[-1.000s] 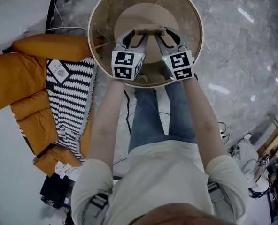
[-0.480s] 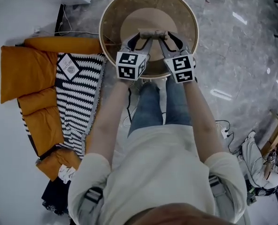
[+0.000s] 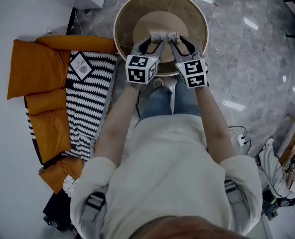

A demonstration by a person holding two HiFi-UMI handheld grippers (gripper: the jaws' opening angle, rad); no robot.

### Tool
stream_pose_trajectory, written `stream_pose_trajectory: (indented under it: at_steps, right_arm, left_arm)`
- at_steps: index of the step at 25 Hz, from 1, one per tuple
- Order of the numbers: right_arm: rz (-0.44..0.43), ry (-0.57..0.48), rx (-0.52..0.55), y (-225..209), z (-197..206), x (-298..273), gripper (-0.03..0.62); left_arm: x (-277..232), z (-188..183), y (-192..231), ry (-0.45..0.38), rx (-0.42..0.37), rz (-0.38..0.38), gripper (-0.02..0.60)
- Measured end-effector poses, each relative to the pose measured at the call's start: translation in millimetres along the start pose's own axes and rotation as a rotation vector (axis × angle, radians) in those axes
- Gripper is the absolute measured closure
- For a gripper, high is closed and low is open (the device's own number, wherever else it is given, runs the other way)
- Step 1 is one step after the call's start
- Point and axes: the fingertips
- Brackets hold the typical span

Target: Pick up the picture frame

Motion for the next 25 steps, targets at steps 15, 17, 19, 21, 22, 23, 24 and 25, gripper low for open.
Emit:
stream_pose_trajectory:
  at_steps: [15, 17, 19, 21, 22, 23, 24, 25]
  right_arm:
    - [-0.008, -0.083, 0.013, 41.2, -23.8, 84.1, 0.454]
    - [-0.012, -0.097, 0.010, 44.1, -27.8, 94.0, 0.456]
    - [-0.008, -0.107, 0.012, 47.7, -29.7, 104.2, 0.456]
    - [-0.003, -0.116, 0.012, 51.8, -30.8, 113.1, 0.456]
    - [-0.002, -0.122, 0.012, 53.7, -32.1, 116.7, 0.456]
    - [-0.002, -0.129, 0.012, 55.4, -34.1, 119.6, 0.457]
    - [-0.004, -0.135, 0.014, 57.2, -36.2, 122.1, 0.457]
    - [-0.006, -0.140, 0.017, 59.4, -38.0, 124.2, 0.457]
  left_arm:
    - [86.7, -9.0, -46.0, -0.048, -0.022, -0.001, 0.405]
    - [96.0, -12.4, -52.1, -0.058, -0.035, -0.005, 0.405]
    - [104.4, -12.8, -58.6, -0.063, -0.039, -0.003, 0.406]
    - [111.8, -12.0, -63.7, -0.066, -0.037, 0.004, 0.406]
    - [115.2, -12.5, -65.3, -0.067, -0.037, 0.007, 0.405]
    - [118.7, -13.6, -66.3, -0.069, -0.039, 0.009, 0.406]
    - [122.2, -14.8, -67.0, -0.070, -0.042, 0.009, 0.405]
    - [125.9, -15.6, -67.3, -0.072, -0.046, 0.008, 0.405]
Point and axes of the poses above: the fingertips, and each gripper's own axes: x backward along the fingers, y to its left, z out of its underside, and after that the axes turned 9 degrees about y, right-handed
